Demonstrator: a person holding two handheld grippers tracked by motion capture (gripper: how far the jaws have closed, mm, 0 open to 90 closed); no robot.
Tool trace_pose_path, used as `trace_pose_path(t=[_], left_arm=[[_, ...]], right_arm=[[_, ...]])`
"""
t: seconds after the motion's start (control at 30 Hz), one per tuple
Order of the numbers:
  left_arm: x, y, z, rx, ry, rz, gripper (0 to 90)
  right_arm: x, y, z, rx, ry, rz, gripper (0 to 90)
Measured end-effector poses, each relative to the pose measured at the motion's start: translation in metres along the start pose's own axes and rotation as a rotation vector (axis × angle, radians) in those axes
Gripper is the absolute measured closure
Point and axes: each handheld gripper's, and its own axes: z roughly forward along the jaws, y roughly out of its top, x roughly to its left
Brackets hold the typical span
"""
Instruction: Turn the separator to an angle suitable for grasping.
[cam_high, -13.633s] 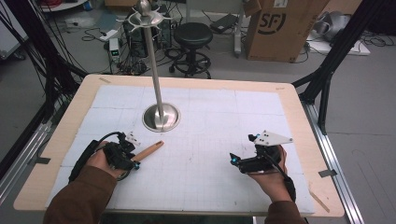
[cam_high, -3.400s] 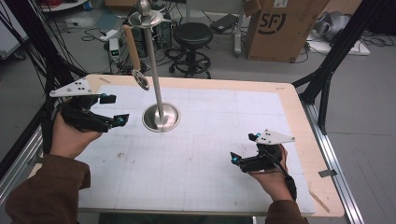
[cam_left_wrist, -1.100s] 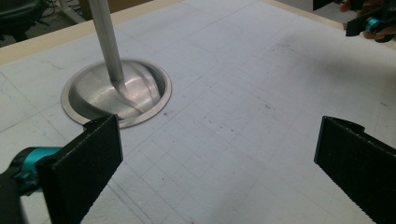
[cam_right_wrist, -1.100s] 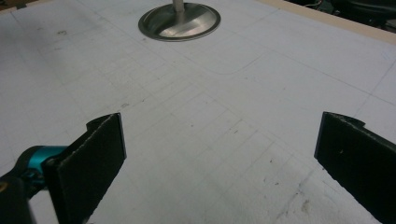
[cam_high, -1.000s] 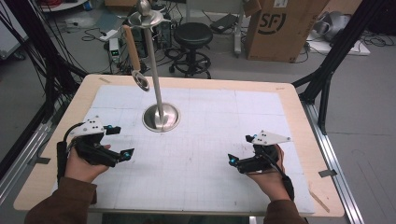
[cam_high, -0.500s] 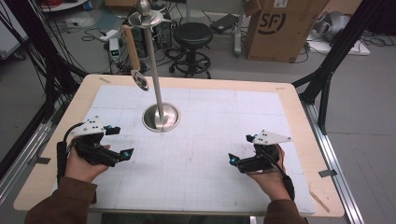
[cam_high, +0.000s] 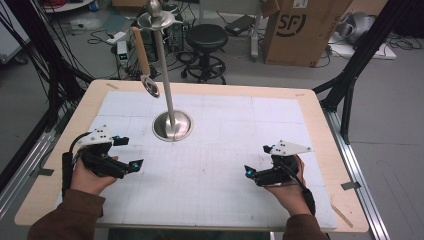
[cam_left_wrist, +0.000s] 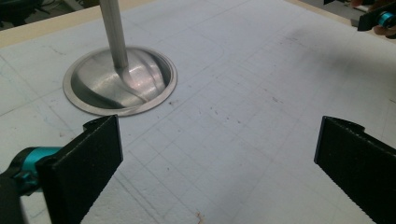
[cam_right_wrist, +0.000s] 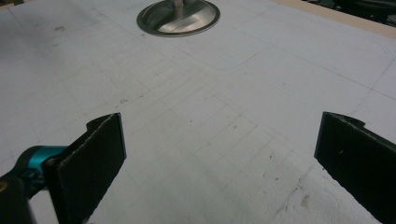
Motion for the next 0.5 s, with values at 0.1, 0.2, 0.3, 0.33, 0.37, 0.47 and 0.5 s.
trace_pose_path(t=[0.1, 0.2, 0.3, 0.33, 0.37, 0.47, 0.5], left_arm=[[0.0005, 0.0002, -0.0008, -0.008, -0.002, -0.003, 1.6], [0.0008, 0.0002, -0.0023, -0.010, -0.003, -0.001, 1.6], [-0.0005, 0.0002, -0.0020, -0.009, -0.001, 0.002, 1.6], [-0.0008, 0.0002, -0.0018, -0.007, -0.002, 0.004, 1.6], [-0.0012, 0.0001, -0.0015, -0.009, 0.000, 0.004, 1.6], [-0.0016, -0.0001, -0.0009, -0.010, -0.009, 0.005, 1.6], [-0.0018, -0.0002, -0.0009, -0.008, -0.009, 0.006, 1.6]], right_arm=[[-0.0002, 0.0010, -0.0005, -0.004, -0.003, 0.000, 0.8], [-0.0007, 0.0014, -0.0003, -0.004, -0.002, 0.003, 0.8], [-0.0005, 0.0014, 0.0005, -0.001, -0.002, 0.003, 0.8], [-0.0009, 0.0015, 0.0007, -0.001, -0.002, -0.002, 0.8], [-0.0010, 0.0016, 0.0009, -0.004, 0.000, 0.001, 0.8], [-0.0015, 0.0017, 0.0011, -0.005, -0.002, 0.010, 0.8], [-0.0018, 0.0017, 0.0011, -0.007, -0.003, 0.011, 0.8]])
